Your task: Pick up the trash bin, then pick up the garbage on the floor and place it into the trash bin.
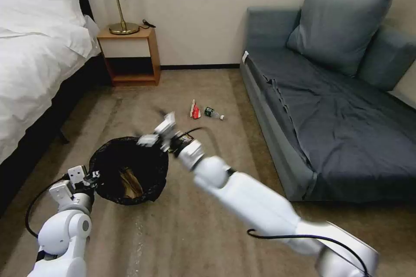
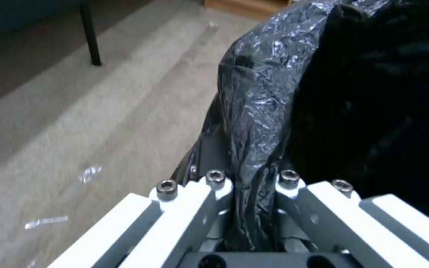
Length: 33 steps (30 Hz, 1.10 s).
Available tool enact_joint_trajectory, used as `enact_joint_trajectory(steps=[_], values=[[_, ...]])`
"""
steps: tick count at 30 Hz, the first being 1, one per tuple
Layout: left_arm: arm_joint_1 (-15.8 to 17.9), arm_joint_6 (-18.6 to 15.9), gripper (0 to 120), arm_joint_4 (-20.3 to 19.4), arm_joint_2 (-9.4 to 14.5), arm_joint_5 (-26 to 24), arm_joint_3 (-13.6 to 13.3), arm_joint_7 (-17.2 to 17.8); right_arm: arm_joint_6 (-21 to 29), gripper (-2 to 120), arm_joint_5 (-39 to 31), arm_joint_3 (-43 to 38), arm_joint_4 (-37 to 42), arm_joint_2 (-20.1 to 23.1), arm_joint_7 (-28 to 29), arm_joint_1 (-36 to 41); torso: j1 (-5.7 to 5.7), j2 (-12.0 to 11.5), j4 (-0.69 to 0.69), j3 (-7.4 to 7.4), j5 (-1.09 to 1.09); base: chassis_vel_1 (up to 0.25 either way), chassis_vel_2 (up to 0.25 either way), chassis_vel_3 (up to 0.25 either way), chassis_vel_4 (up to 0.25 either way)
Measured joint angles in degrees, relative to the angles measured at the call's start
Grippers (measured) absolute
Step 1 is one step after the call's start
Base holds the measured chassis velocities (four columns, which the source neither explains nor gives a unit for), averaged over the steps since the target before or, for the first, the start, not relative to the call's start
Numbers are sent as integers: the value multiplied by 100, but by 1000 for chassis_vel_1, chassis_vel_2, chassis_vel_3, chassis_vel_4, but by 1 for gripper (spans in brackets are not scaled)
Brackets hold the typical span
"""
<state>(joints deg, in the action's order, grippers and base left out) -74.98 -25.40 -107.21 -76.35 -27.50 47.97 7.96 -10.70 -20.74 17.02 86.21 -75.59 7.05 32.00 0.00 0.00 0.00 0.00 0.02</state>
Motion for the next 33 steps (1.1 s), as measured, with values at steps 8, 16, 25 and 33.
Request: enact_joint_trajectory(steps=[8,16,25,33], values=[[111,146,3,53,160,-143,46,-127,114,100,409,-2554,1381,301,615,2479,0,0,-4,-1,1,0,0,0,0],[-52,354,3,91,288,-206,84,-266,-524,100,1248,-3653,1686,-75,164,4021,0,0,-2,-1,-2,0,0,0,0],[-176,452,3,84,316,-314,162,-315,-872,100,1496,-3865,1563,-306,-85,4363,-1,0,0,-1,-2,0,0,0,0],[-164,452,3,-5,243,-314,161,-315,-971,100,1432,-3943,1448,-230,-195,4310,0,0,-1,0,-2,0,0,0,0]])
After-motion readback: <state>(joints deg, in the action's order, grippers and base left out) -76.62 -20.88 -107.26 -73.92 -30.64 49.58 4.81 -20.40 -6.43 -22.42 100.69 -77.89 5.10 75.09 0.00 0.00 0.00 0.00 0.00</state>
